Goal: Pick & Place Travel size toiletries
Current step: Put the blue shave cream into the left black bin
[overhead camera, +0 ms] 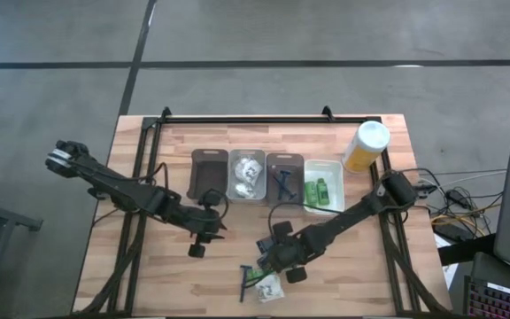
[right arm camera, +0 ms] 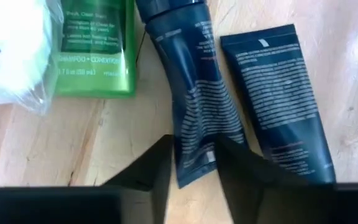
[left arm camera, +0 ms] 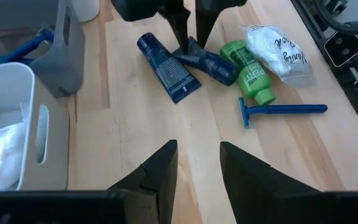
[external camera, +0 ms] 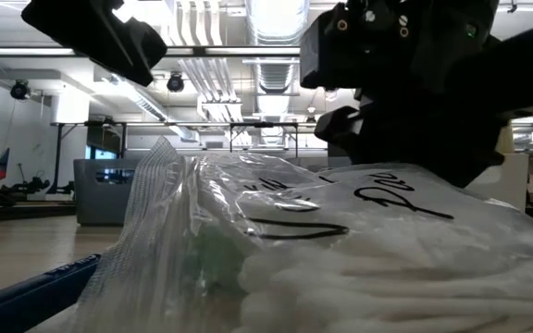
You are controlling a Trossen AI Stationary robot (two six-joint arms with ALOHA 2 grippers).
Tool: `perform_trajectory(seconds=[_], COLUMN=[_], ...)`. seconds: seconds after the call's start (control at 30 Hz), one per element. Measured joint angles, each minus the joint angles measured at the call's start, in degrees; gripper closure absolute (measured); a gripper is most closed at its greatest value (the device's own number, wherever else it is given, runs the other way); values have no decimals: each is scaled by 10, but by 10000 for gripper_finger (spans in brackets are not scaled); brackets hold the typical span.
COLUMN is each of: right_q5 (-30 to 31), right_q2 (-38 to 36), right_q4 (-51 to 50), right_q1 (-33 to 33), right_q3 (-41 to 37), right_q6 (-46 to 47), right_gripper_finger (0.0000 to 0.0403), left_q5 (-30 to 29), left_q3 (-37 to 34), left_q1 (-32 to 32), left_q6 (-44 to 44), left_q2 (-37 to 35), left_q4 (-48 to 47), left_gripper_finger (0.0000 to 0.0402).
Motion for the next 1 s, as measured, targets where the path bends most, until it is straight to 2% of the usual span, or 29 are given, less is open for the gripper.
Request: perform_trajectory(seconds=[0.17,0.23,0.5,0.73,0.83,1.0], right_q5=[0,1,12,12,11,-23], right_q2=[-2,-2,-13,-66,-98,-129], right_q4=[-2,-1,-34,-74,-71,-70], right_q1=[0,0,0,-3,-10,-36], right_q3=[7,8,19,42,45,46], right_q6=[-1,0,38,94,139,207], right_gripper_finger=[367,385,392,394,394,394], left_q5=[2,2,3,3,1,-32], left_q3=[0,0,0,0,0,9], left_q1=[-1,-2,-11,-13,-16,-34], left_q6=[-13,-13,-21,-12,29,183], left_q2=[0,-1,-4,-4,-4,-1], left_q4=[-1,-2,-11,-9,9,74], left_gripper_finger=[276,275,276,275,275,275])
